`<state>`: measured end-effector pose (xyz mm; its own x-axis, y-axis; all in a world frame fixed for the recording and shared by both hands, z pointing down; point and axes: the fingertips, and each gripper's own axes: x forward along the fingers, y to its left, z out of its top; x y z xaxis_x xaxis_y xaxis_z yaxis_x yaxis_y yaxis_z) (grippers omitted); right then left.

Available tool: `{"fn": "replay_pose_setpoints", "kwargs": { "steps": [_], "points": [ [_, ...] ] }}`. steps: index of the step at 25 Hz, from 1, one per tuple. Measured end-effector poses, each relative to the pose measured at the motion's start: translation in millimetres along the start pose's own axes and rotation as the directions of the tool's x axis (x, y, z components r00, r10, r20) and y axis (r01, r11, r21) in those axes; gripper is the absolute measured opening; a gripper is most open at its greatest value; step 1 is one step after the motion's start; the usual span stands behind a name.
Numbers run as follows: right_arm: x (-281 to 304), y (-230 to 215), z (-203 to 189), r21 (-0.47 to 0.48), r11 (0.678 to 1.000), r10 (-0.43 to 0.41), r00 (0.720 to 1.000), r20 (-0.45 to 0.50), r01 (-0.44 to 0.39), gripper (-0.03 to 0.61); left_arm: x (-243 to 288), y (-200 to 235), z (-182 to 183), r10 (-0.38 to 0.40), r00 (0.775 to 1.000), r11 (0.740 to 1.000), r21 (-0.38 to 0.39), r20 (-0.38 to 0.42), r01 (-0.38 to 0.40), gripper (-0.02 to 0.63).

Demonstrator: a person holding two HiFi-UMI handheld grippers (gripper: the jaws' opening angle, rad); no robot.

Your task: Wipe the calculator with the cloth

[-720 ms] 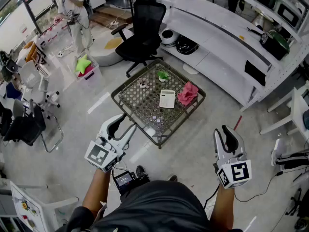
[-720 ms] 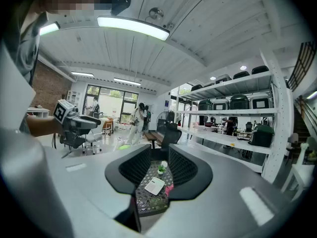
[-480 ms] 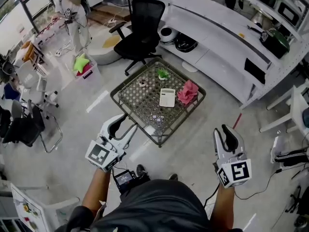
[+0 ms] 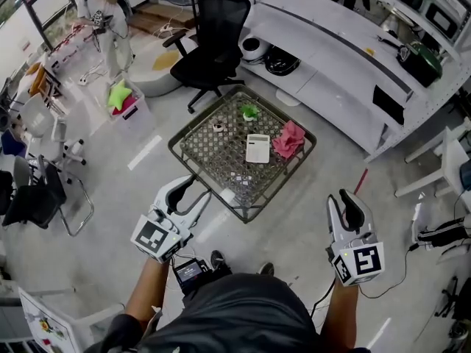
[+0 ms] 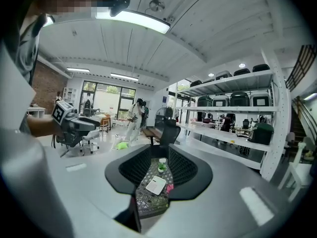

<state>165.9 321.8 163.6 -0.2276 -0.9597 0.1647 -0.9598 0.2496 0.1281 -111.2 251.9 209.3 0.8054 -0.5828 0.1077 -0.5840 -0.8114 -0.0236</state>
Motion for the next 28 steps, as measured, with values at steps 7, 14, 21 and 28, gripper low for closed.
{"fn": "replay_pose_setpoints", "kwargs": {
  "steps": [7,14,21,28],
  "points": [
    [19.8,20.5,4.8,0.026,0.999,-0.028,1.0,0.004,0.028,0.087,-10.9,33.2,-10.2,-0.028,1.0,1.0,-0.014,0.002,0.028,0.198],
    [32.7,39.5,16.7,0.037,0.995,-0.088,0.996,0.01,0.087,0.094,-28.1,67.6,-21.4,-0.059,0.998,0.998,-0.034,0.016,0.06,0.198],
    [40.3,52.3,21.6,0.029,0.994,-0.108,0.994,-0.002,0.108,0.094,-39.3,86.3,-27.5,-0.069,0.997,0.996,-0.047,0.03,0.07,0.198],
    [67.5,30.1,14.1,0.047,0.996,-0.07,0.998,0.001,0.07,0.094,-30.9,90.8,-35.2,-0.02,1.0,0.998,-0.061,-0.003,0.02,0.198]
  ]
}}
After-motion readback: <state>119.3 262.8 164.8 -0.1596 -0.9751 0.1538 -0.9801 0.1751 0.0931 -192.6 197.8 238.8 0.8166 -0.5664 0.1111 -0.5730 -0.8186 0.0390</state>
